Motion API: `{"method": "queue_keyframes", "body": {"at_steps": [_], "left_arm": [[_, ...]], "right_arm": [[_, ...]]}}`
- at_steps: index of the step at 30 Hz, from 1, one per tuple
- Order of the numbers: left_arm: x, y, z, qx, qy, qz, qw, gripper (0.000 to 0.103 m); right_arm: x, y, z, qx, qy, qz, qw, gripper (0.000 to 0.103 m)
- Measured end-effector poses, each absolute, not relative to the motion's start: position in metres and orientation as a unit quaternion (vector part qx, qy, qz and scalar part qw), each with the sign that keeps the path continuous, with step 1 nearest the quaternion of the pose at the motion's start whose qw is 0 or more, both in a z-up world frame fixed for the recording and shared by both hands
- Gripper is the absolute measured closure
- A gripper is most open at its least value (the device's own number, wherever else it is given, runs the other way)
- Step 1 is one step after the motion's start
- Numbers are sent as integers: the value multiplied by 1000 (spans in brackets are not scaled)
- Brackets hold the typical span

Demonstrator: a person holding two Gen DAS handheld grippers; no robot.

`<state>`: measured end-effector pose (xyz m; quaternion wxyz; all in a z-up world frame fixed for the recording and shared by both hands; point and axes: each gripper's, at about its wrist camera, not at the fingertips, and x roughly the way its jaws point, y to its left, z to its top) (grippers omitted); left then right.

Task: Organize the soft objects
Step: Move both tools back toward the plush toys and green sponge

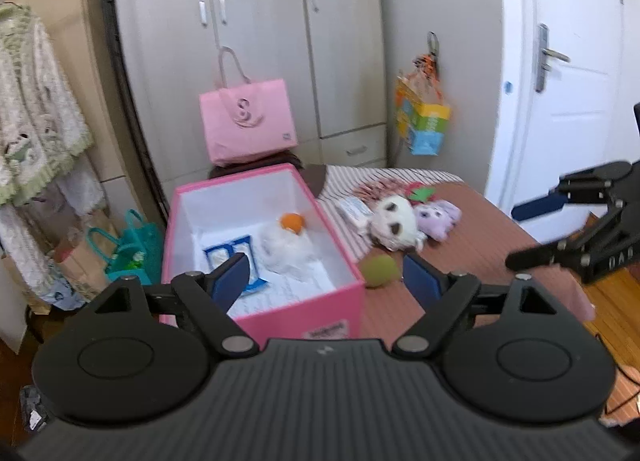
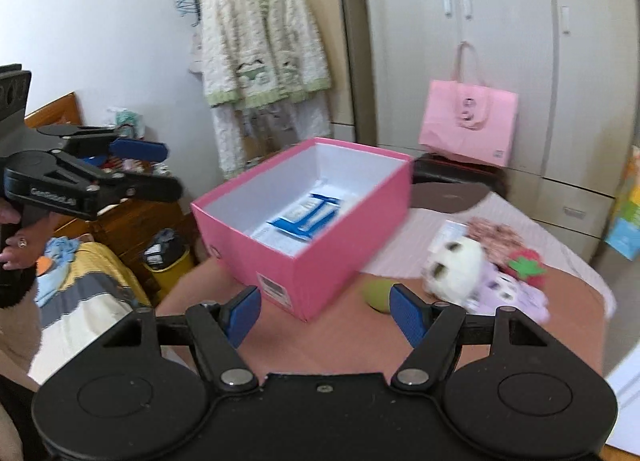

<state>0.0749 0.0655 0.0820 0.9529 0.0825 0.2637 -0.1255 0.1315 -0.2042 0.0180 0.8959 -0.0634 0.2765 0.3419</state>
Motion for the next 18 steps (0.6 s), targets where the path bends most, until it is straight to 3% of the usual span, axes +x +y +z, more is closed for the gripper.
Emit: {"method": "queue_keyframes", "body": {"at_steps": [18], "left_arm": [[106,-18,38,79,285,-196,935,16]], "right_arm": [[147,-277,-12,-20,199,289,936,27]]}}
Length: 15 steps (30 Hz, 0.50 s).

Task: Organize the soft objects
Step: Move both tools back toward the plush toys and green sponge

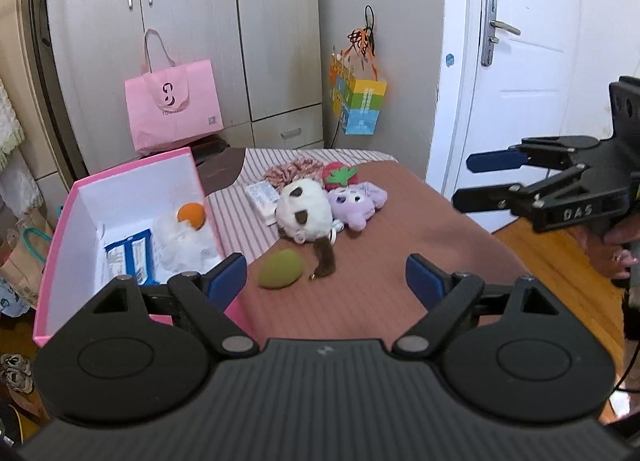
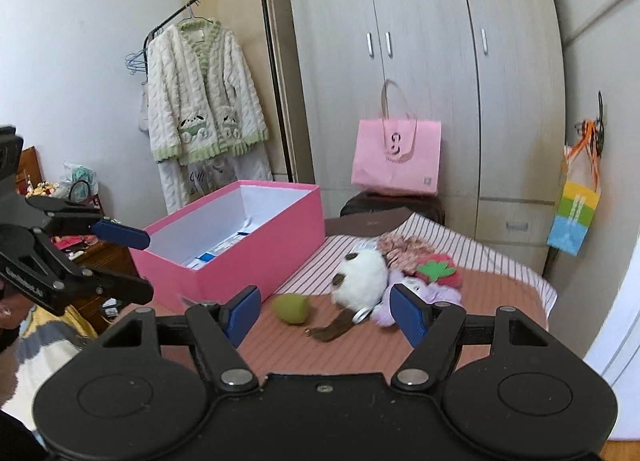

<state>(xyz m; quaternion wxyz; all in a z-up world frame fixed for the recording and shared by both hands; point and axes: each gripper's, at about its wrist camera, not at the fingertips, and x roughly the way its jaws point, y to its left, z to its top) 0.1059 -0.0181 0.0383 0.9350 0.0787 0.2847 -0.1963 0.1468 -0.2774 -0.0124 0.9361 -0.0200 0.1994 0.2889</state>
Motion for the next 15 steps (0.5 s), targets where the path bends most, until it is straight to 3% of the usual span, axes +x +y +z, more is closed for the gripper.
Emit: {"method": "queue_keyframes", "body": {"at_steps": [15], "left_arm": [[181,-63,-30,75,339,-160,924,19]], "right_arm": [[244,-306,-35,44,244,242,938,27]]}}
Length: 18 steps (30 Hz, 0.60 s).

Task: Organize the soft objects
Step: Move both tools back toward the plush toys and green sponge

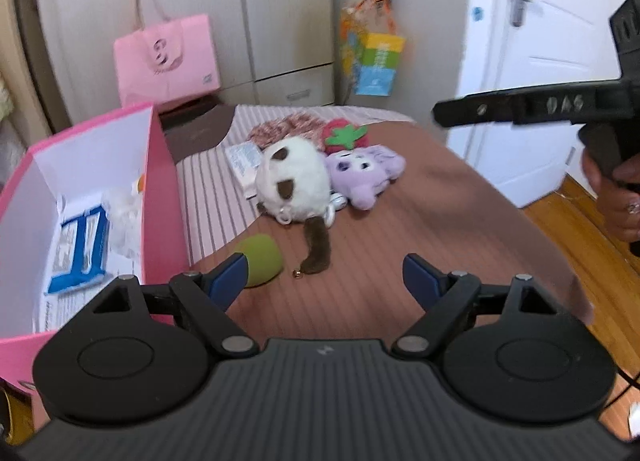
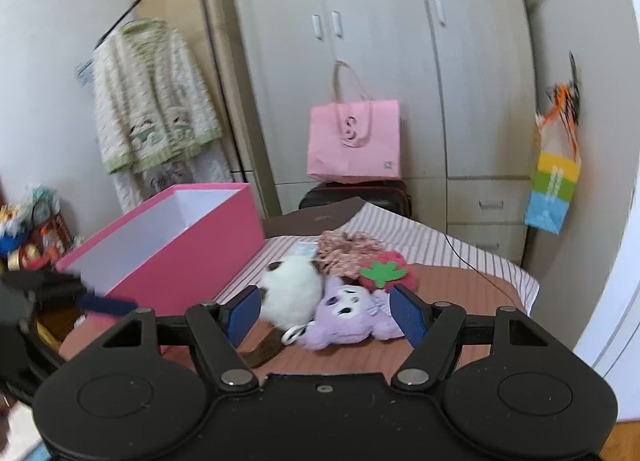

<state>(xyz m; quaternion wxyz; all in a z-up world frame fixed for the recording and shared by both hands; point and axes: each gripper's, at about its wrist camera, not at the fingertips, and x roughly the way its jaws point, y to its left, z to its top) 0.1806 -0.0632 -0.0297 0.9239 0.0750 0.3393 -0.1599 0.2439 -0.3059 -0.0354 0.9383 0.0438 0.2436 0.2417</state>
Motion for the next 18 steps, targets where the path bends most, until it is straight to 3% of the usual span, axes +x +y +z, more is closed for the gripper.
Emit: {"method": "queue_keyframes", "body": {"at_steps": [7,13,18], "left_arm": [[192,-74,-45,72,296,-98,947,21],[196,-96,-63,107,251,-37,961,21],[205,-108,-83,122,226,27,966,30]], "right_arm": [[296,-326,-58,107,270,228,930,27],[327,-321,-73,86,277,227,930,27],[347,-311,-77,48,266,226,936,28]]}}
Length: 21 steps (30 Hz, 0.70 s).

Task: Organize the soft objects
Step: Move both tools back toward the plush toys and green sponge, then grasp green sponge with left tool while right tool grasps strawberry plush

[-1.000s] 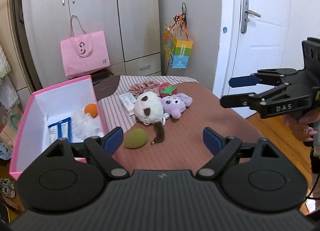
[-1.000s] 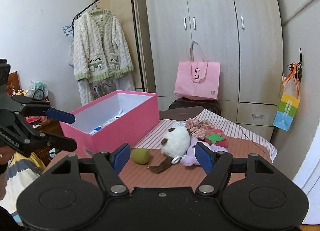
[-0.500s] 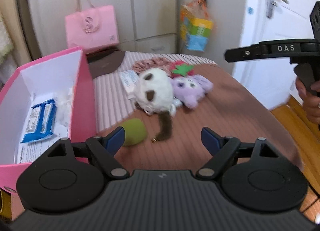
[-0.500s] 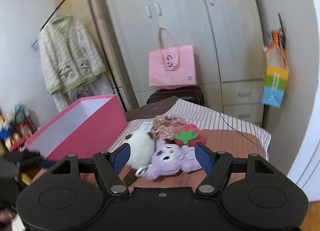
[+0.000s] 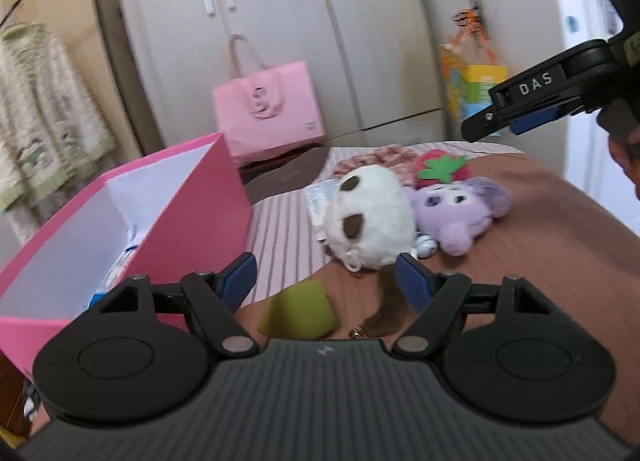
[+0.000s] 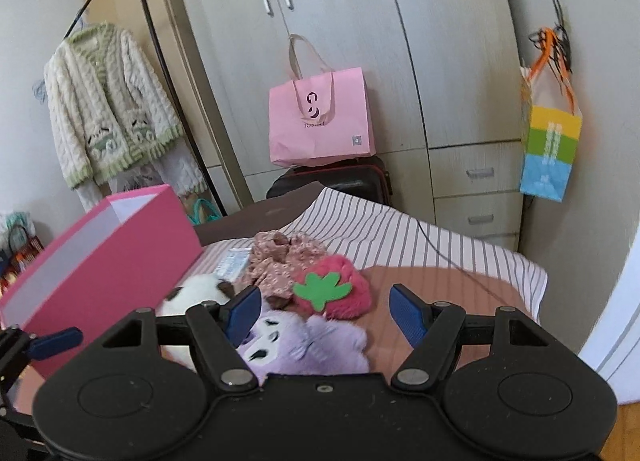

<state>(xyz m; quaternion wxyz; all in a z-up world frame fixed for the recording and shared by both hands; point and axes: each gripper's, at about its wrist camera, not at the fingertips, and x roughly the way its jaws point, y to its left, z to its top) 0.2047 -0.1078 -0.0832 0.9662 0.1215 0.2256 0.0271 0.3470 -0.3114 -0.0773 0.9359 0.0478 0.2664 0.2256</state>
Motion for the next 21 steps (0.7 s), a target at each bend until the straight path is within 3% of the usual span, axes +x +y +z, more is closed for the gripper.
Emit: {"method": "queue_keyframes", "body": {"at_steps": [2,8,9,10,11,21], "left_arm": [[209,-109,-87,119,223,43,966,35],[216,-108,-97,126,233,90,960,37],[217,-106,-99,123,243,90,958,41],[219,-104,-100,117,256,83,956,56],[220,-102,-100,111,266,76,954,57],[227,-101,-102,117,281,89,948,56]], "right_arm": [[356,-310,-79,40,266,228,936,31],[378,-304,-89,23,278,234,931,34],[382,-304,-92,23,282,234,930,35],[385,-304,-94,24,287,233,929,35],[389,-304,-97,24,297,230,927,36],[410,-296,-112,44,327,261,907,36]]}}
